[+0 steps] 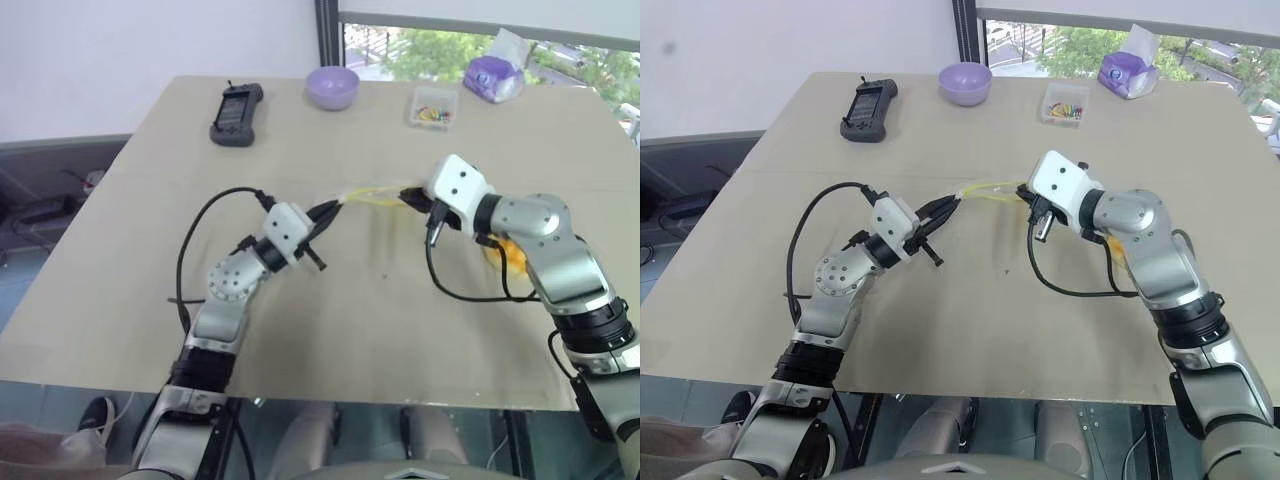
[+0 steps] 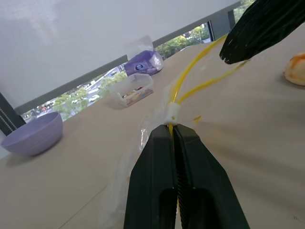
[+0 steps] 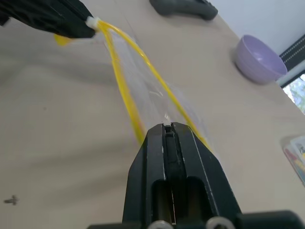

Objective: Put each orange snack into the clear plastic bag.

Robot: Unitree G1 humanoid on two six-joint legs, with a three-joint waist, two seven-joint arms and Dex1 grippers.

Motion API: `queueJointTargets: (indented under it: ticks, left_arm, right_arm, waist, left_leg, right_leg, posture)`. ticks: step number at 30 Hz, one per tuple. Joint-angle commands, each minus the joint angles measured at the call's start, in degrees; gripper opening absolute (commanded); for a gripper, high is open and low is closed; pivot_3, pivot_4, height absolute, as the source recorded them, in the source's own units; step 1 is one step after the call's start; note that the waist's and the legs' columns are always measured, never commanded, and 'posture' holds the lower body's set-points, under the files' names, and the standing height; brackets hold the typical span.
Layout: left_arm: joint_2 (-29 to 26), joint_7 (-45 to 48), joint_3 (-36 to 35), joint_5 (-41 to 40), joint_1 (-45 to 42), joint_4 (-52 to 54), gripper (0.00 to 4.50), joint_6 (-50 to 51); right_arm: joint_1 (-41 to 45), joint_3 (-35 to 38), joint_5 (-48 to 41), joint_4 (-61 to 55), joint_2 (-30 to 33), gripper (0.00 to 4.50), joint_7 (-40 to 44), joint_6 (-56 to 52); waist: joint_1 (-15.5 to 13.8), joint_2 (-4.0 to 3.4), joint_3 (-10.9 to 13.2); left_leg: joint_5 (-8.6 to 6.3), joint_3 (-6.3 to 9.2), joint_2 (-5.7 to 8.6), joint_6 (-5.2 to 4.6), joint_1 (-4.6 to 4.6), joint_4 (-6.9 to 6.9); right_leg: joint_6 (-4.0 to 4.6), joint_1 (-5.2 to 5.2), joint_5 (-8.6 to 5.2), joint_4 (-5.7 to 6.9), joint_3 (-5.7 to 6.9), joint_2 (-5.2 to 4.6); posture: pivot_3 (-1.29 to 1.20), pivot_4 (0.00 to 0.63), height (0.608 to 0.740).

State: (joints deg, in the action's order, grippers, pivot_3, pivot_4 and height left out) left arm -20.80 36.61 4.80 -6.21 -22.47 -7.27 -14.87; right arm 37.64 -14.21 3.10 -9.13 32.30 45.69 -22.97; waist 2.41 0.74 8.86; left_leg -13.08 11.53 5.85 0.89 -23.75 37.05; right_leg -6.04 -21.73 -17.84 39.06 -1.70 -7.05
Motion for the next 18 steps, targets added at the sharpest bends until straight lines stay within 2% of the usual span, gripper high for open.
queueJointTargets:
  ticks: [1, 7, 11, 14, 15, 16, 18]
  left_arm:
    - [0.11, 0.87, 0.50, -0.44, -0.56, 2.98, 0.00, -0.37]
    - [1.24, 1.75, 2.10, -0.15, -1.10, 3.59, 0.00, -0.08]
    - [2.00, 1.84, 2.87, -0.09, -1.55, 3.89, 0.00, 0.09]
    - [2.15, 1.85, 2.87, -0.03, -1.42, 4.11, 0.00, 0.24]
    - [2.14, 1.83, 2.84, -0.03, -1.34, 4.16, 0.00, 0.29]
    - [2.10, 1.83, 2.80, -0.01, -1.25, 4.14, 0.00, 0.30]
    - [2.06, 1.82, 2.70, 0.07, -1.06, 4.16, 0.00, 0.36]
  right_arm:
    - [2.48, -1.29, 1.96, 1.28, -1.34, 0.05, -1.34, 2.36]
    - [5.51, -5.95, 6.02, 6.56, -4.70, 0.05, -1.98, 5.80]
    - [7.45, -9.68, 11.49, 11.95, -4.34, 0.05, -2.52, 11.69]
    - [8.17, -10.51, 13.98, 14.18, -3.09, 0.59, -2.53, 14.17]
    - [8.27, -10.44, 14.18, 14.37, -2.77, 0.64, -2.33, 14.55]
    - [8.30, -10.26, 14.24, 14.41, -2.58, 1.20, -2.19, 14.78]
    - [8.26, -9.79, 14.55, 14.44, -2.42, 1.71, -2.20, 15.50]
  waist:
    - [0.01, 0.00, 0.00]
    - [0.05, 0.00, 0.00]
    - [0.05, 0.00, 0.00]
    - [0.04, 0.00, 0.00]
    - [0.05, 0.00, 0.00]
    - [0.04, 0.00, 0.00]
    - [0.05, 0.00, 0.00]
  left_leg:
    - [0.00, -0.01, 0.00, 0.00, 0.00, 0.00]
    - [0.00, 0.00, 0.00, 0.00, 0.00, 0.00]
    - [0.00, -0.01, 0.01, 0.00, -0.01, 0.00]
    - [0.00, -0.01, 0.01, 0.00, -0.01, 0.01]
    - [0.00, -0.01, 0.01, 0.00, -0.01, 0.01]
    - [0.00, -0.01, 0.01, 0.01, -0.01, 0.01]
    - [0.00, -0.01, 0.01, 0.00, -0.01, 0.01]
  right_leg:
    - [0.00, 0.00, 0.00, 0.00, 0.00, 0.00]
    - [0.00, 0.00, 0.00, 0.00, -0.01, 0.00]
    - [0.00, 0.00, 0.00, 0.00, 0.01, 0.00]
    - [0.00, 0.00, 0.00, 0.00, 0.01, 0.00]
    - [0.00, 0.00, 0.00, 0.00, 0.02, 0.00]
    - [0.00, -0.01, 0.00, 0.00, 0.02, 0.00]
    - [0.00, 0.00, 0.00, 0.00, 0.01, 0.00]
  posture:
    - [0.00, 0.150, 0.740]
    - [0.00, 0.150, 0.740]
    - [0.00, 0.150, 0.740]
    - [0.00, 0.150, 0.740]
    - [0.00, 0.150, 0.740]
    - [0.00, 0.150, 0.740]
    - [0.00, 0.150, 0.740]
